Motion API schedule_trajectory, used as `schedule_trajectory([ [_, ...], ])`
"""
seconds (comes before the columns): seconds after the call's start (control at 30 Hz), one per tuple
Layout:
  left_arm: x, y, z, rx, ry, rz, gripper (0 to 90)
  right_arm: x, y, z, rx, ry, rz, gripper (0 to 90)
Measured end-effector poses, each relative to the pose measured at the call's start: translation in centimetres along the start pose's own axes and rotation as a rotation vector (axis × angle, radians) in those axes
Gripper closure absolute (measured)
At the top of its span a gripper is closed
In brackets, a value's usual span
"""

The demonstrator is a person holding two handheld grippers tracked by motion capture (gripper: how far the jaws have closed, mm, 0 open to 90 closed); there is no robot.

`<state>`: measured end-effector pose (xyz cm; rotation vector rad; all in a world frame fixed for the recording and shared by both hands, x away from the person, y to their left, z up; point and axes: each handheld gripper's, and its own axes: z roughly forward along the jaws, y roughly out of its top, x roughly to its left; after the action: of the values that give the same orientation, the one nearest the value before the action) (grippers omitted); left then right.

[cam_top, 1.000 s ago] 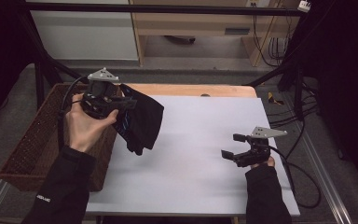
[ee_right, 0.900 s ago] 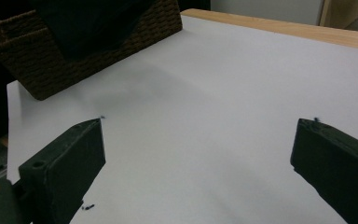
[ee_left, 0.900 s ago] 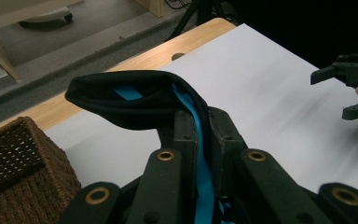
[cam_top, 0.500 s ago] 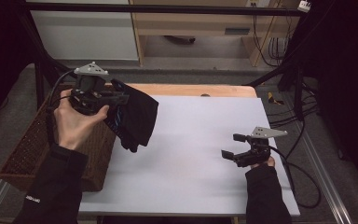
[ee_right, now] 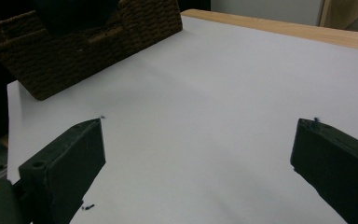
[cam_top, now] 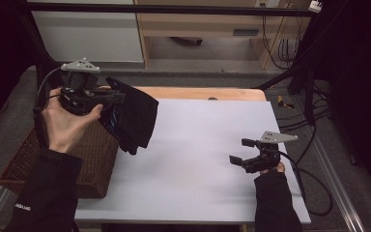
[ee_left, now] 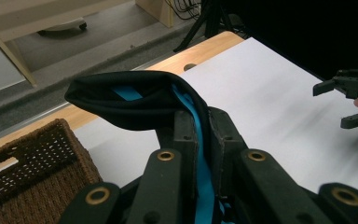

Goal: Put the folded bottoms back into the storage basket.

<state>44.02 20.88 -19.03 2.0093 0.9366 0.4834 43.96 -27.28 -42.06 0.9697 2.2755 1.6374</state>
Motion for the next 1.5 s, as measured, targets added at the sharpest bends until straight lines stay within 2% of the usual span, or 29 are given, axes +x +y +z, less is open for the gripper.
schedule_trajectory([
  [0.27, 0.5, 0.2, -1.1, -0.013, 0.008, -0.006, 82.8, 0.0, 0.0, 0.0, -0.001, 0.001, 0.000, 3.1],
  [0.67, 2.0, 0.2, -2.6, -0.016, 0.043, -0.014, 82.7, 0.0, 0.0, 0.0, 0.000, 0.000, -0.001, 3.2],
  [1.0, 3.6, -0.4, -3.6, -0.023, 0.070, -0.038, 82.8, 0.0, 0.0, 0.0, 0.002, -0.001, -0.003, 3.1],
  [1.5, 6.7, -2.1, -4.9, -0.017, 0.127, -0.099, 82.8, 0.0, 0.0, 0.0, 0.004, -0.003, -0.003, 3.1],
])
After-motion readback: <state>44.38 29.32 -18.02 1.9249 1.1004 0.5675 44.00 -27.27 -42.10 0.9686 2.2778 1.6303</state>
